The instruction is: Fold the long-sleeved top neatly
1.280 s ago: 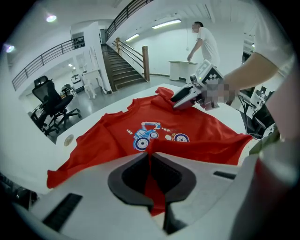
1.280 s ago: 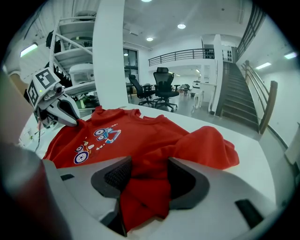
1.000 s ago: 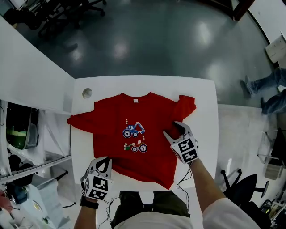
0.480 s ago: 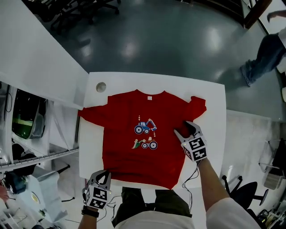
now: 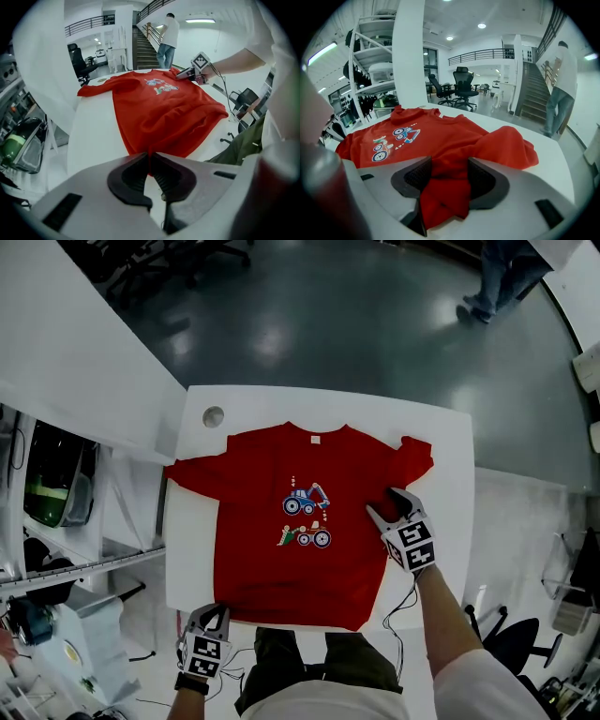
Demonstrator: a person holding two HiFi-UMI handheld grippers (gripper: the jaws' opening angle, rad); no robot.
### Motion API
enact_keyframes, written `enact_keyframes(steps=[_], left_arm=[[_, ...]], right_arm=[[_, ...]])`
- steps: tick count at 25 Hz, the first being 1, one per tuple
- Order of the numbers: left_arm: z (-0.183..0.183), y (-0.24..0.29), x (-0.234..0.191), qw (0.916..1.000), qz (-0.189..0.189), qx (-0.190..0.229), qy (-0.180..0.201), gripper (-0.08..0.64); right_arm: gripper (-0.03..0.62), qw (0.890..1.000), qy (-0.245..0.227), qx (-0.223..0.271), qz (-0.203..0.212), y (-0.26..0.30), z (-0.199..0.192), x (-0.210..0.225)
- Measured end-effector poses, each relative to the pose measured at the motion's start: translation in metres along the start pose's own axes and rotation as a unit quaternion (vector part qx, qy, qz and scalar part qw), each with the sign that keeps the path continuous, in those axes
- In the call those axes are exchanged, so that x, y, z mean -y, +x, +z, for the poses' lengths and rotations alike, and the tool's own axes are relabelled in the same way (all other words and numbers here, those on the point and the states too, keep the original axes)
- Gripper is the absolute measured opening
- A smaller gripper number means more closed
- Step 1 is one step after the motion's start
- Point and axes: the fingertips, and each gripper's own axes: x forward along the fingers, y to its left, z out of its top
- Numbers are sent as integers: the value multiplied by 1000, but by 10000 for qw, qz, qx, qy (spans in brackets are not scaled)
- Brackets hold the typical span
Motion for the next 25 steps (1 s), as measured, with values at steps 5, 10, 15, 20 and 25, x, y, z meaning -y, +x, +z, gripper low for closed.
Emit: enact_keyframes(steps=[5, 10, 15, 20, 25], left_arm=[[-5, -2, 0, 10000, 21, -3, 18, 28], [0, -7, 1, 10000, -3, 64, 26, 30], [-13, -13, 2, 10000, -26, -29, 5, 45], [-30, -19, 2, 9998, -7, -204, -18, 52], [-34, -22, 1, 9998, 63, -209, -31, 52]], right_arm=[[253, 10000, 7, 0, 0, 0, 0, 0], [253, 10000, 17, 13, -6, 0, 0, 1], [253, 10000, 19, 11, -1, 1, 0, 1], [253, 10000, 21, 14, 25, 1, -1, 1], [253, 10000, 30, 21, 33, 0, -1, 0]])
